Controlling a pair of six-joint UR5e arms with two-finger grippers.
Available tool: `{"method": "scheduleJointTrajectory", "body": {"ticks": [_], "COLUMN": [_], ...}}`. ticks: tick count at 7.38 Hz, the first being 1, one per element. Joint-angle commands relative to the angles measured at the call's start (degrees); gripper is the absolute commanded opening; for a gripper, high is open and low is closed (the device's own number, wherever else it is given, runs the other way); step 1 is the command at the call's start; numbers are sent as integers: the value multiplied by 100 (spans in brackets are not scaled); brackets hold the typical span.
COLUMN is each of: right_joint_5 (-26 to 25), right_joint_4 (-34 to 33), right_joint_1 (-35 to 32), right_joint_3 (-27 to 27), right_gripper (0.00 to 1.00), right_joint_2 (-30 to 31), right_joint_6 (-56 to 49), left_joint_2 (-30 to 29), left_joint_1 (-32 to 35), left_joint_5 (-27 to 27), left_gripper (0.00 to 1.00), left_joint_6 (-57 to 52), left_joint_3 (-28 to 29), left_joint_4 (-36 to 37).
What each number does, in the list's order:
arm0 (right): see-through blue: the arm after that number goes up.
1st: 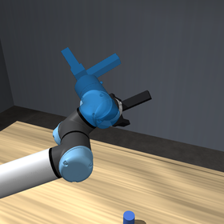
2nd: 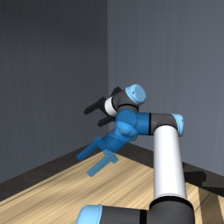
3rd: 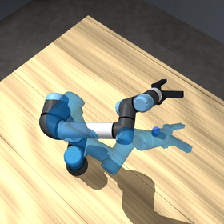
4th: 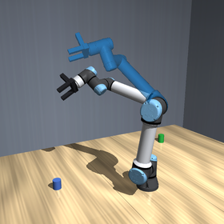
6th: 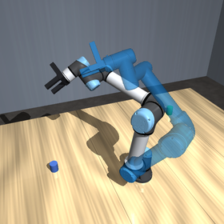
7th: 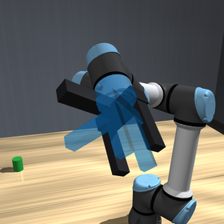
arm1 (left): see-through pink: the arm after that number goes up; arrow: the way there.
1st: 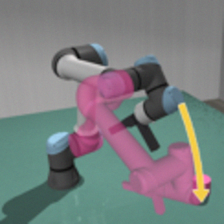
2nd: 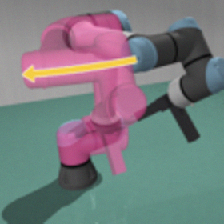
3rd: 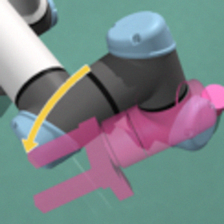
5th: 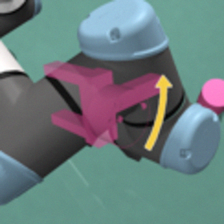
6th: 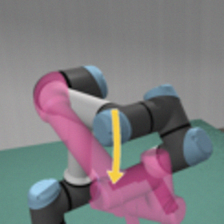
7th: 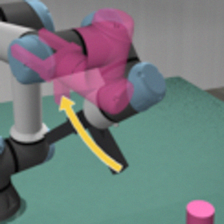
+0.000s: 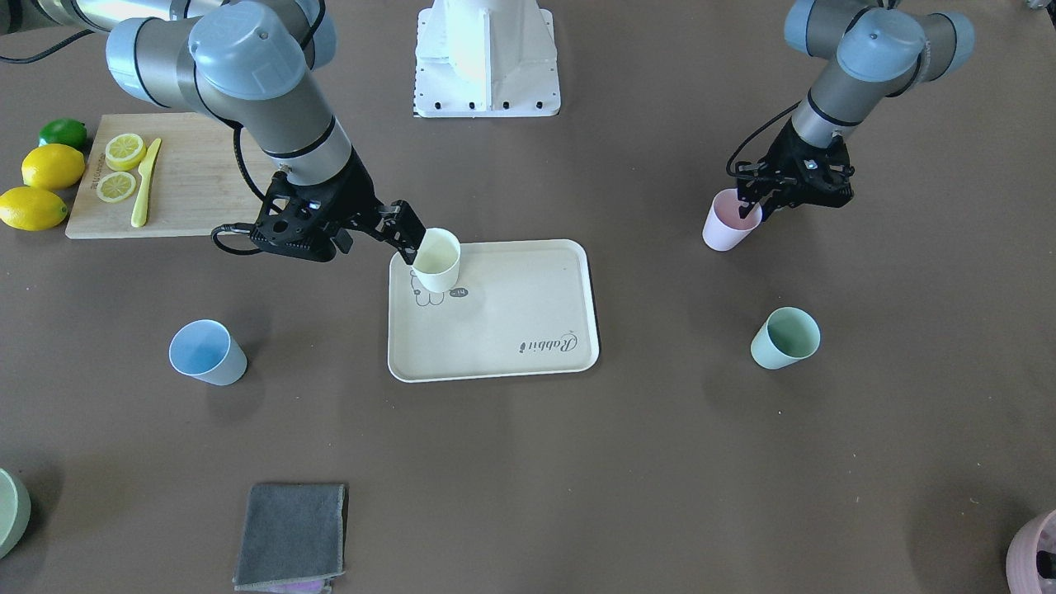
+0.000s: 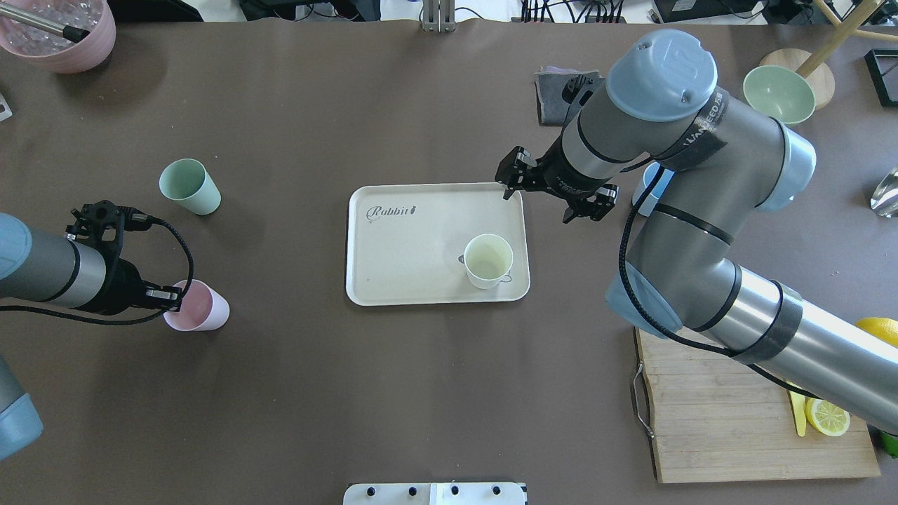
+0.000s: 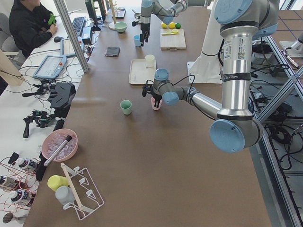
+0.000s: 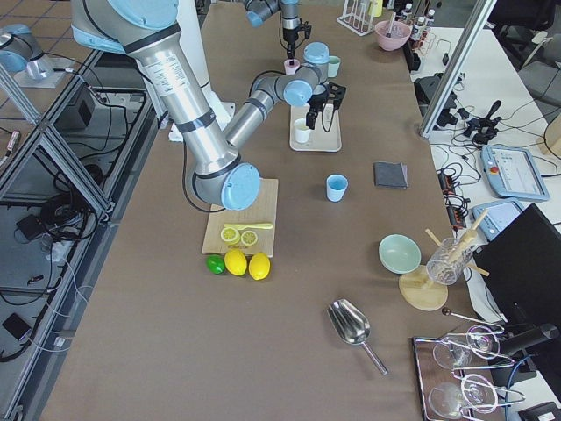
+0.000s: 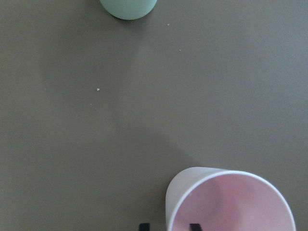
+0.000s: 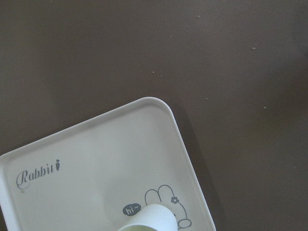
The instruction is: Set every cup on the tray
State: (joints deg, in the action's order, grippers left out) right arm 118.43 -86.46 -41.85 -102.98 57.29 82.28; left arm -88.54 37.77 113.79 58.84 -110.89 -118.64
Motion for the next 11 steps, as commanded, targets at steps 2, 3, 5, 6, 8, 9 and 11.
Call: {"method": "scheduleJointTrajectory", "body": {"ticks": [2, 3, 5, 6, 8, 9, 11], "right_joint_5": [319, 599, 786, 786, 760, 751, 760], "right_joint_4": [-55, -64, -73, -107, -328, -310, 39], "right_joint_1": [-497, -821, -1236, -1455, -1877, -2009, -2151], "right_joint_3": [-388, -380, -319, -240, 363, 706, 1156], "right_gripper": [100, 100, 100, 100, 100, 100, 100], "right_joint_2": [606, 800, 1125, 1179, 1109, 1057, 1100], "right_joint_6": [-1008, -1430, -2212, -2538, -3572, -3996, -4123], "left_joint_2": [-399, -854, -2004, -2523, -3246, -3423, -3530], "left_joint_1": [63, 98, 90, 20, -173, -252, -646], "left_joint_5": [38, 38, 20, 3, -24, -50, -558], "left_gripper": [0, 0, 0, 0, 0, 0, 0], "left_joint_6": [48, 144, 661, 951, 1137, 1156, 1165], "left_joint_3": [-29, -116, -275, -214, 206, 417, 612], "left_joint_4": [122, 697, 2120, 2596, 2969, 2970, 2952]}}
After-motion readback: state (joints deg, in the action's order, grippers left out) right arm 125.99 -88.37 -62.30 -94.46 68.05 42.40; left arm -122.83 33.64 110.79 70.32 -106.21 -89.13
